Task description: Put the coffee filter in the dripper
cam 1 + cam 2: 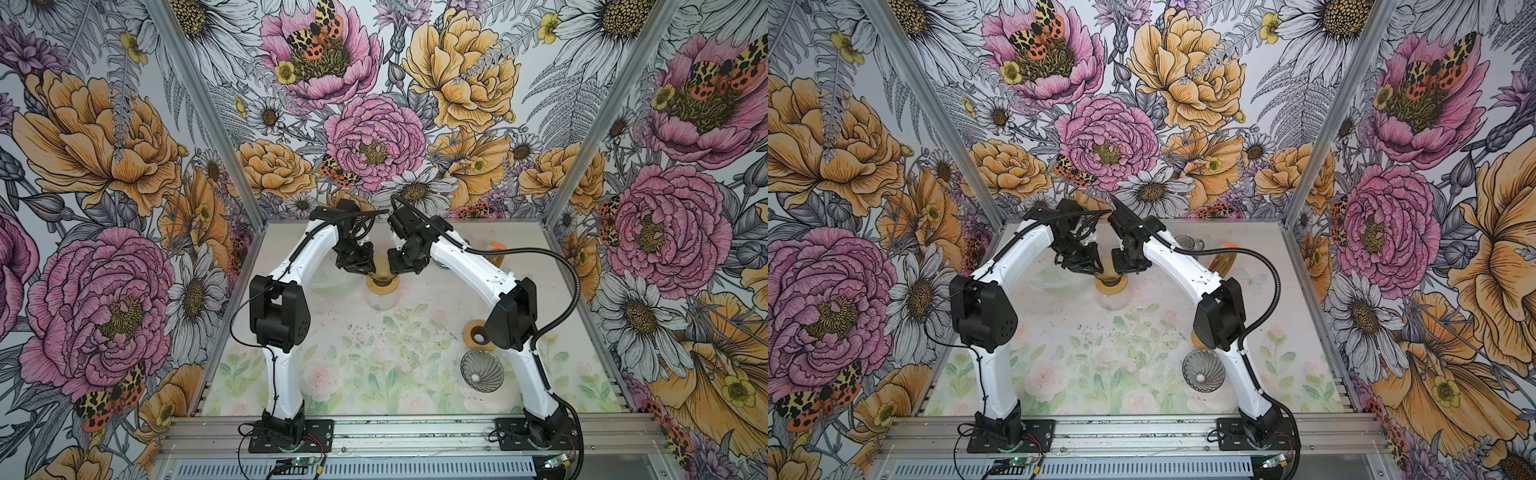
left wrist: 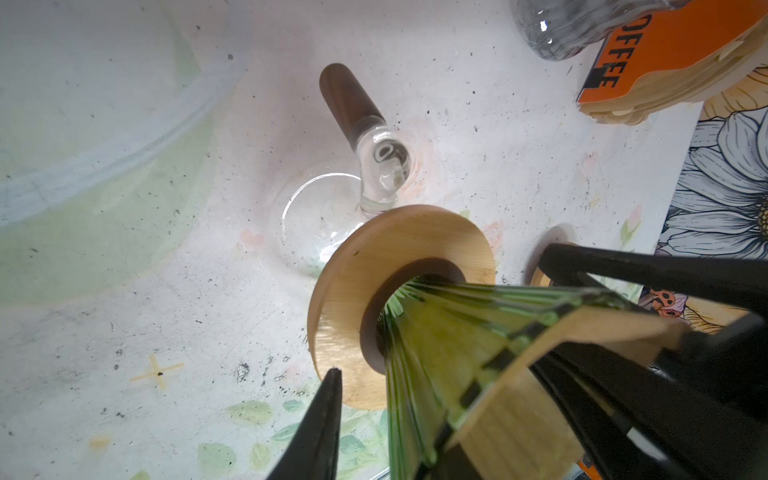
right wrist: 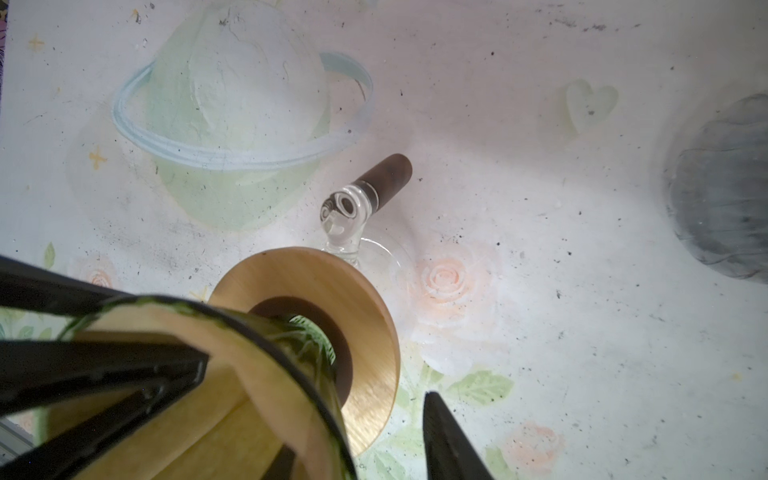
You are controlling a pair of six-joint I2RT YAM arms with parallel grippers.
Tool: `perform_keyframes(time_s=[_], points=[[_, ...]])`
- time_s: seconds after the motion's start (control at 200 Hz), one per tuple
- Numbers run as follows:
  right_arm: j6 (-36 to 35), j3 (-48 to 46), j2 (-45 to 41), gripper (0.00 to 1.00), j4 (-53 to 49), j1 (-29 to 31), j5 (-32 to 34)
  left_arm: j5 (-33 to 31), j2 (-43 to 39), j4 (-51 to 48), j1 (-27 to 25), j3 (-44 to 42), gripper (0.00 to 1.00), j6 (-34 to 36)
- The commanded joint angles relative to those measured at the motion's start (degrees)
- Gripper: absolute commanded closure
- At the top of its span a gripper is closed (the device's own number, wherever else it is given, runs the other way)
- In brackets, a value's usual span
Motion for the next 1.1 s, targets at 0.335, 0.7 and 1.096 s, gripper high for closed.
perform_keyframes(time_s=[0.335, 0.7, 1.096], points=[[0.59, 1.58, 4.08, 0.60, -2.84, -0.01, -0.51, -1.79, 0.01, 0.67, 0.91, -0.04, 0.72, -0.02], [0.51, 5.23, 1.42, 0.62, -2.69, -0.27, 0.27, -1.81, -0.28, 0.75, 1.90, -0.36, 0.72, -0.66], [0.24, 7.87, -2.15, 0.61, -2.64, -0.40, -5.24, -0.60, 0.18, 0.75, 2.52, -0.55, 0.71, -0.66]])
